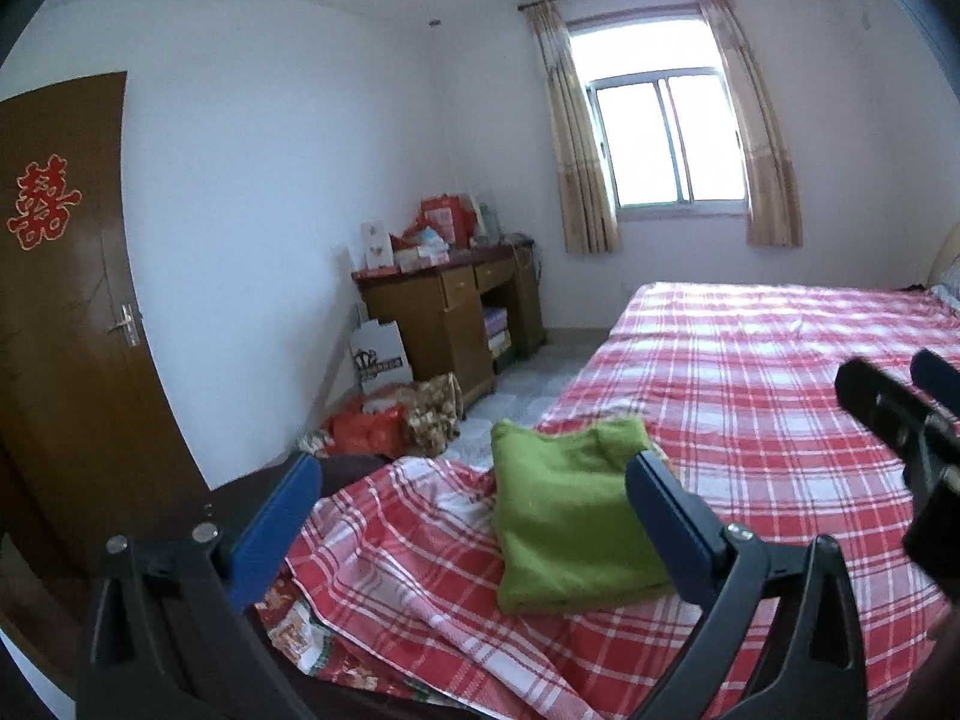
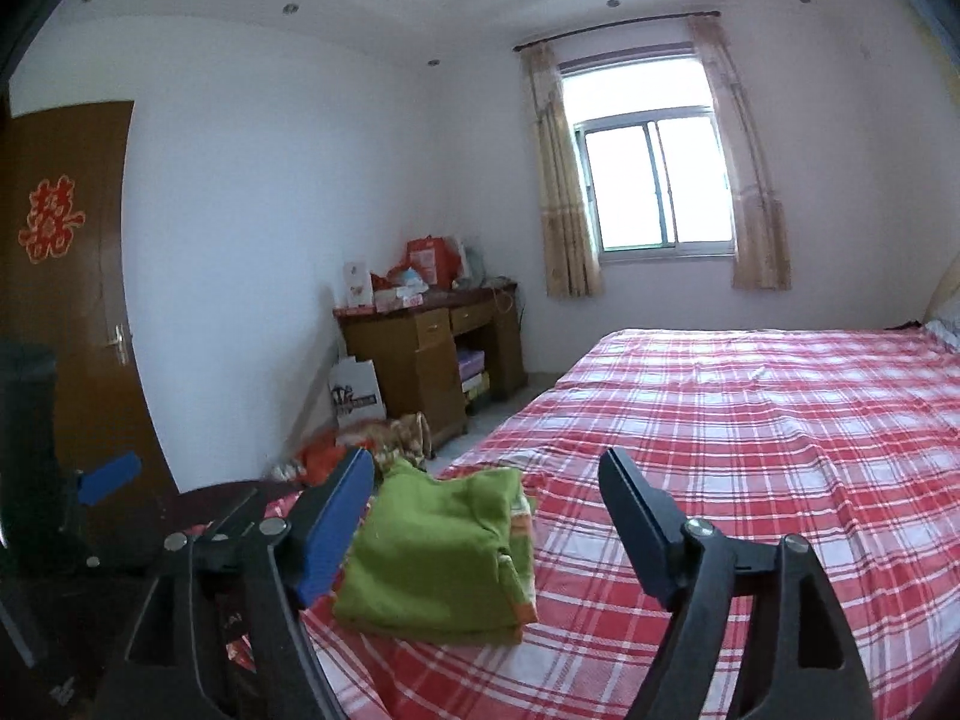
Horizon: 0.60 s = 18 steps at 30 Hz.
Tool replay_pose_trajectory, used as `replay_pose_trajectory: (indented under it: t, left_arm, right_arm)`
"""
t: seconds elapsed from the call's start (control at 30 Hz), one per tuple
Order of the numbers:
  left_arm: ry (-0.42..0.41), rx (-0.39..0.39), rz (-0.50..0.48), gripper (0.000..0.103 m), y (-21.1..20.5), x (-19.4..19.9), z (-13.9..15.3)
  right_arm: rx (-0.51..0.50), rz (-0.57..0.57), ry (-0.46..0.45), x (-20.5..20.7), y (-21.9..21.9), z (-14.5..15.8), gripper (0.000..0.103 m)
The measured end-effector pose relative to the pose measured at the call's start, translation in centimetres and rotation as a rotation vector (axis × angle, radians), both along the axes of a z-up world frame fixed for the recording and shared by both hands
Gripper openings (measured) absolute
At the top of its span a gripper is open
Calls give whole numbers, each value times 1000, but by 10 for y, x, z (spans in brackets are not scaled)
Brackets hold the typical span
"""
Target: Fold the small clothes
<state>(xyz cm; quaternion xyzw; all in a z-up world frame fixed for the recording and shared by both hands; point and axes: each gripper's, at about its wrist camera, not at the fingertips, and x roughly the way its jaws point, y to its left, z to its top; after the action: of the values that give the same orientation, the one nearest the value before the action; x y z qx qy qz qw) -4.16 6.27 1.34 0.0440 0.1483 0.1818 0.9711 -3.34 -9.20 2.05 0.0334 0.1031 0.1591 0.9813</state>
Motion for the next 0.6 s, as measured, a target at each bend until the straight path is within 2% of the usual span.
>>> replay_pose_trajectory:
  t: [0.33, 0.6]
  left_arm:
    - [-2, 0, -4, 103, -4, -2, 1]
    - [31, -3, 4, 103, -2, 4, -4]
  right_arm:
    - [7, -5, 28, 0, 3, -8, 81]
    - [16, -10, 39, 2, -1, -9, 81]
